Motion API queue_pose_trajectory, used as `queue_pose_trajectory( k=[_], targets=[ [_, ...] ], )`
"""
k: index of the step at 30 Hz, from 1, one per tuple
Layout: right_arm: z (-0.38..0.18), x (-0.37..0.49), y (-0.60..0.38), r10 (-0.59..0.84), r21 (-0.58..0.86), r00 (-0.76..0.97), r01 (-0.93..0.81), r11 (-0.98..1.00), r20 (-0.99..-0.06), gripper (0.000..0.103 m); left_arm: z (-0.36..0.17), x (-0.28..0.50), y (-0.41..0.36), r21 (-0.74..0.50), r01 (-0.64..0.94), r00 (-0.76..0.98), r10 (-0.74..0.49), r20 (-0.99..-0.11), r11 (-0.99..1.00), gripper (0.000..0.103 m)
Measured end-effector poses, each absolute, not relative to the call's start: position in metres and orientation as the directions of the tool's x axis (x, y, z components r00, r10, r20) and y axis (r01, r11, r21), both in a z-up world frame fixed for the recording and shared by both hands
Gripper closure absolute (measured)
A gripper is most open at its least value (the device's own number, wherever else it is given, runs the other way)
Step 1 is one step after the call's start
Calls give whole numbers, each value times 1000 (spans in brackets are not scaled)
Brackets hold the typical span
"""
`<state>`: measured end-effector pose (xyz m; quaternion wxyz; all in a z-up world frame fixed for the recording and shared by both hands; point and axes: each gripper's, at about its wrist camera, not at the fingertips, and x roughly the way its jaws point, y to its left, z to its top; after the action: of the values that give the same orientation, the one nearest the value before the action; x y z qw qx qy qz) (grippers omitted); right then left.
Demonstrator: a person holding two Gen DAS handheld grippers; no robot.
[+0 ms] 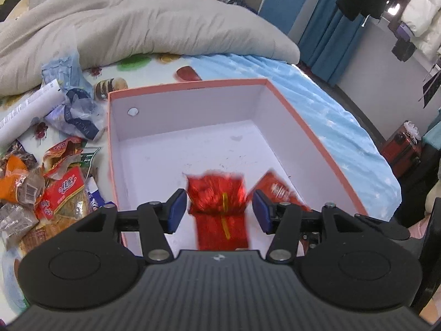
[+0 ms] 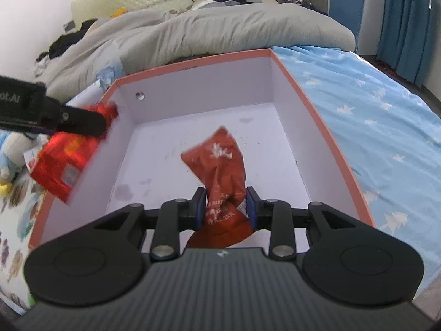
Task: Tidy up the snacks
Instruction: 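Open left tool while right tool opens, dropping both snacks into pink box, then withdraw both tools from the box back toward the snack pile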
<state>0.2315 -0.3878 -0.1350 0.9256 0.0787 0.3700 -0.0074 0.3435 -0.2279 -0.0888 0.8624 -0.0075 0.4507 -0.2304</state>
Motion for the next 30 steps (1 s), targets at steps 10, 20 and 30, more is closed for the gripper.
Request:
queue_pose_trajectory(
  k=[10,20,30],
  targets=[
    [-124,222,-385,62,158,754,56,986,-654,44,-68,324,-219,-226,398,540,-426,-726,889,16],
    [-90,210,-379,61,147,810,32,989,-583,44,-33,299,-200,-193,405,627,-425,-653,894,16],
    [-64,178,-343,116,167,863,-38,985,-491,44,0,255,-168,-127,416,719,-411,-560,900,16]
  ],
)
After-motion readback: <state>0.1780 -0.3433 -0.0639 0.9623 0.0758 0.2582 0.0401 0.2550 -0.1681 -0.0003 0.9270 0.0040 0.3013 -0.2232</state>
